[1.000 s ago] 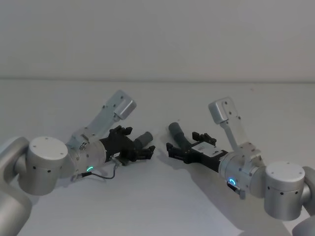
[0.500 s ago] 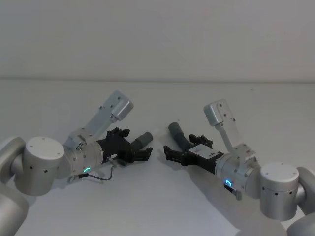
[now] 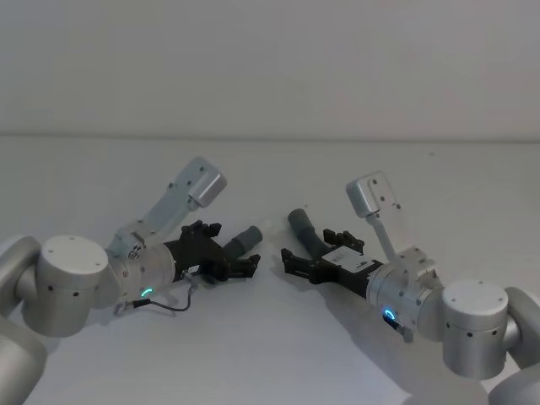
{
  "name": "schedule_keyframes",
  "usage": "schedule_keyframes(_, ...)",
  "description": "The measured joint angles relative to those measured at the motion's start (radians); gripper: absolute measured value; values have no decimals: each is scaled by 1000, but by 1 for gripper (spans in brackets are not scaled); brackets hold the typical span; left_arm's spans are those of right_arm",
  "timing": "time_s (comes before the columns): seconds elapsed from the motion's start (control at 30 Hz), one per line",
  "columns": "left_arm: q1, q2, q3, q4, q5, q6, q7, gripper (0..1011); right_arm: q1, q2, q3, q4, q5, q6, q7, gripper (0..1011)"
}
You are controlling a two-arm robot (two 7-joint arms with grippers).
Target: Use both hands to pick up one end of the pipe from the table, align the ends, and insert them.
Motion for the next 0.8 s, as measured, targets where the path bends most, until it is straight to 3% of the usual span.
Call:
schedule_keyframes(0.4,2,0,-2,-2,-1,3,-2,1001,1,-1,-1,4,-9,-7,-1,675)
schedule_keyframes(0.57,2,0,-3,-3,-2,4,-3,1001,1,-2,-1,4,-10,-8,-2,472)
schedule_keyframes(0.8,3,0,-4,-3,-2,4,-3,973,1,-2,-2,5,-11,-9,-3,274)
